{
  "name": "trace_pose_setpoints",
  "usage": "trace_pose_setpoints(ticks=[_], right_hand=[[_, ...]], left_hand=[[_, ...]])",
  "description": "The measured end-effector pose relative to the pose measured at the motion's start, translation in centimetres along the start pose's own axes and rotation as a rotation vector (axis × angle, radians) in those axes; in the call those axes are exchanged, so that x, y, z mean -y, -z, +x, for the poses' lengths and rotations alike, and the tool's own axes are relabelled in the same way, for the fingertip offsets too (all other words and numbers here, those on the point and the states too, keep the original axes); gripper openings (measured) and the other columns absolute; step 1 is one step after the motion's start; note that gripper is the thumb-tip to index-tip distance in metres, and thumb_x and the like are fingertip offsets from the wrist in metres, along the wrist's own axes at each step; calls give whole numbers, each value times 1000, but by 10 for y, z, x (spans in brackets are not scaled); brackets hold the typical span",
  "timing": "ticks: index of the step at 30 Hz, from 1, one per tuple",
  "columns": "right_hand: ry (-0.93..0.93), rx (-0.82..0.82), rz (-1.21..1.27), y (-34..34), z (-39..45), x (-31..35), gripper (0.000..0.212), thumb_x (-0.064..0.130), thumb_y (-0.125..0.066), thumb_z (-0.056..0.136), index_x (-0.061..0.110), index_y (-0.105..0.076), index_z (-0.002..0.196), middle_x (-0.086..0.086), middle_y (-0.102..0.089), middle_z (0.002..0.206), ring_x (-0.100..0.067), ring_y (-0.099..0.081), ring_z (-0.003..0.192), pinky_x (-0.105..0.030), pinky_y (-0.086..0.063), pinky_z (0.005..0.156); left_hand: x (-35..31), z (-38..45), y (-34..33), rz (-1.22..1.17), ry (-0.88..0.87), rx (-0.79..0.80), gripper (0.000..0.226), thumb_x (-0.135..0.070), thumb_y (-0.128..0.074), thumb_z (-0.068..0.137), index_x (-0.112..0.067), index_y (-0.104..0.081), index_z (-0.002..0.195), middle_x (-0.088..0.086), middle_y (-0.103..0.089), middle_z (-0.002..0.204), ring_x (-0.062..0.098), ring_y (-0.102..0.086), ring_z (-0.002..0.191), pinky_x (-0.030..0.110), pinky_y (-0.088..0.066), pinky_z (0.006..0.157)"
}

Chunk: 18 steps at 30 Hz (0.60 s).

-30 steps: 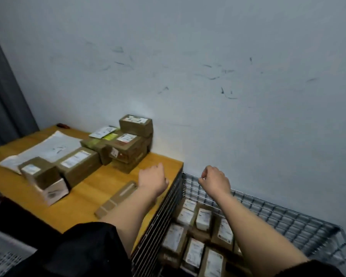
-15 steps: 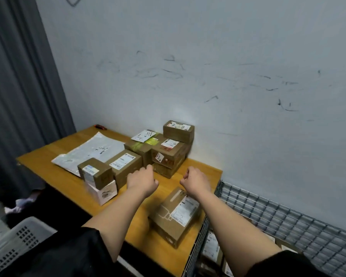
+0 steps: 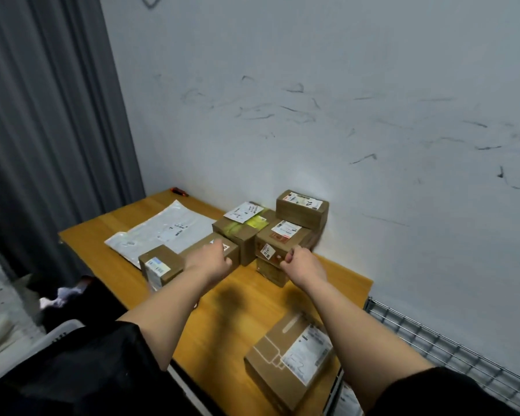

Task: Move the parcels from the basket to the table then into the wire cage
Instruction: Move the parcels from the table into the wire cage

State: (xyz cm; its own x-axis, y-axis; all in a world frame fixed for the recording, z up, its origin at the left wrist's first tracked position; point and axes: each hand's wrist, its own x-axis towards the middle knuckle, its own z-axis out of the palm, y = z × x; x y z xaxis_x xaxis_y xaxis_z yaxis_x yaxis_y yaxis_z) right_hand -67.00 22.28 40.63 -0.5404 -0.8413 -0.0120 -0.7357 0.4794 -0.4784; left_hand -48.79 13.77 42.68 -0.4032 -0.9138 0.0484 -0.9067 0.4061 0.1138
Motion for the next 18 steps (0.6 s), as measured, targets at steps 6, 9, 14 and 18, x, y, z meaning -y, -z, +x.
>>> trace_pose_setpoints(ticks=[6,9,14,18], right_hand=[[-40,59,37,-20,45,22,27,33,-56,92,17,-56,113,-3,-63,110,-21,-61,97,-34,-52,79],[-84,99,65,-41,73,41,34,36,-56,92,17,-54,119,-4,-62,116,-24,-60,104,-37,-51,87],[-210,150,144,-95,122,77,35,36,-56,92,17,-54,122,-6,-61,121,-24,-57,110,-37,-48,92],[-348,187,230,-139,150,106,37,35,-56,92,15,-51,123,-8,-58,126,-27,-55,116,-37,-45,95]], left_hand=[[22,66,4,-5,-4,32,42,-42,-47,92,-19,-45,127,5,-60,122,25,-57,109,35,-51,83],[36,108,3,-9,-29,55,45,-42,-47,92,-18,-43,129,6,-59,124,26,-57,111,35,-48,84],[78,192,-16,-65,-76,180,47,-43,-46,92,-17,-43,131,6,-56,130,27,-54,117,35,-45,88],[117,246,-45,-125,-109,321,46,-43,-45,94,-15,-44,131,6,-53,133,26,-52,119,33,-43,88]])
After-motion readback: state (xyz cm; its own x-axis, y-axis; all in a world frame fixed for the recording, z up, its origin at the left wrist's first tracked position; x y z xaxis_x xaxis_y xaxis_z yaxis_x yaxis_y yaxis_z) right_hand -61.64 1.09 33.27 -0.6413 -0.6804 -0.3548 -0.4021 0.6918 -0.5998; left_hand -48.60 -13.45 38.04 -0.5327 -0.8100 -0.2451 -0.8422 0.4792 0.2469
